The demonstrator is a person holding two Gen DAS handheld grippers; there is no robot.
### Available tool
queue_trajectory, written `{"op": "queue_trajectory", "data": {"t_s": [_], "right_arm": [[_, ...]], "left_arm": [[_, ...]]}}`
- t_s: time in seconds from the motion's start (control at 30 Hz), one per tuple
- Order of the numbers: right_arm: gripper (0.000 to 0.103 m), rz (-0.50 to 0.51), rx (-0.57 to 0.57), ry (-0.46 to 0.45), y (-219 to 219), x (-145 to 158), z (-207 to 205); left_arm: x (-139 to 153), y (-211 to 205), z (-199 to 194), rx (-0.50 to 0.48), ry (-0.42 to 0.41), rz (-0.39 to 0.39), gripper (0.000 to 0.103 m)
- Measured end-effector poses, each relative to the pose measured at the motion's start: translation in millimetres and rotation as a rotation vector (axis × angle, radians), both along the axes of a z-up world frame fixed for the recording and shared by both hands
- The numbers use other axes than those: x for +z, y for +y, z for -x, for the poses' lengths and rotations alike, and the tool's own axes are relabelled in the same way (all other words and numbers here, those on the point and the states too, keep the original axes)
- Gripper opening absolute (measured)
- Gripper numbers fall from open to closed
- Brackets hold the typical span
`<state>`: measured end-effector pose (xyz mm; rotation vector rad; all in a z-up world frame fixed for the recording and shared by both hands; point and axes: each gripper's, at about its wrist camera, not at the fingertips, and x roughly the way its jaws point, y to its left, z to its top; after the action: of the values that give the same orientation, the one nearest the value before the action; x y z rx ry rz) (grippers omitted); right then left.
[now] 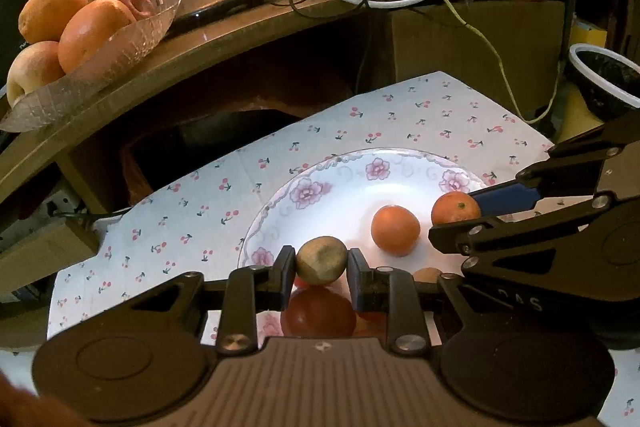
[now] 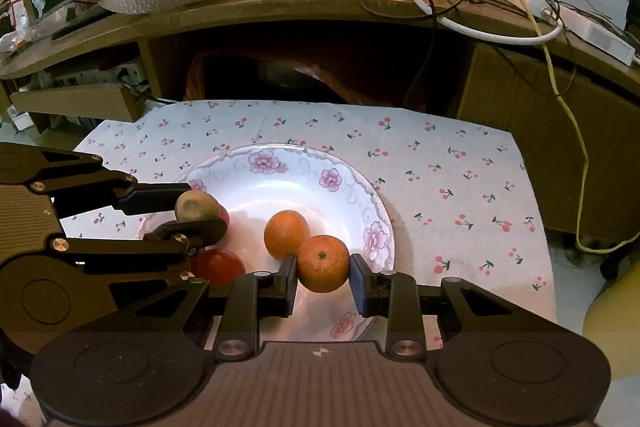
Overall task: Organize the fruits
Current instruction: 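Lower both fruits into the plate and open the right then left tool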
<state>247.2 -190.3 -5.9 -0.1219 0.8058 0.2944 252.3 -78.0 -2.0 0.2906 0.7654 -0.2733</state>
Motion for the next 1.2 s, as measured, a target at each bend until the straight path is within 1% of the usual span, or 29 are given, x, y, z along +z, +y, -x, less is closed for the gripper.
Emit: {"op": "queue_trajectory", "data": {"t_s": [0.47,0.93,1.07,1.2], "right_arm": [[0.034,0.003,-0.002,0.005,-0.6,-1.6,-0.2],[0.034,-0.002,-0.01,-0.003,-5.7,2.2,3.0],[0.035,-0.008,-0.009,-0.016,-6.4,6.7,5.3],[0.04,-0.017,-0.011,-0.033,-7.4,12.9,8.4]], "left_arm": [[-0.5,-2.6,1.6,-0.003,-0.01,-0.019,0.032],[5.0,-2.7,5.2,0.0,-0.019,-0.01,0.034],[9.1,-0.7,7.4,0.004,-0.024,-0.006,0.037],[13.6,2.1,11.6,0.014,-0.035,-0.005,0.04]]}}
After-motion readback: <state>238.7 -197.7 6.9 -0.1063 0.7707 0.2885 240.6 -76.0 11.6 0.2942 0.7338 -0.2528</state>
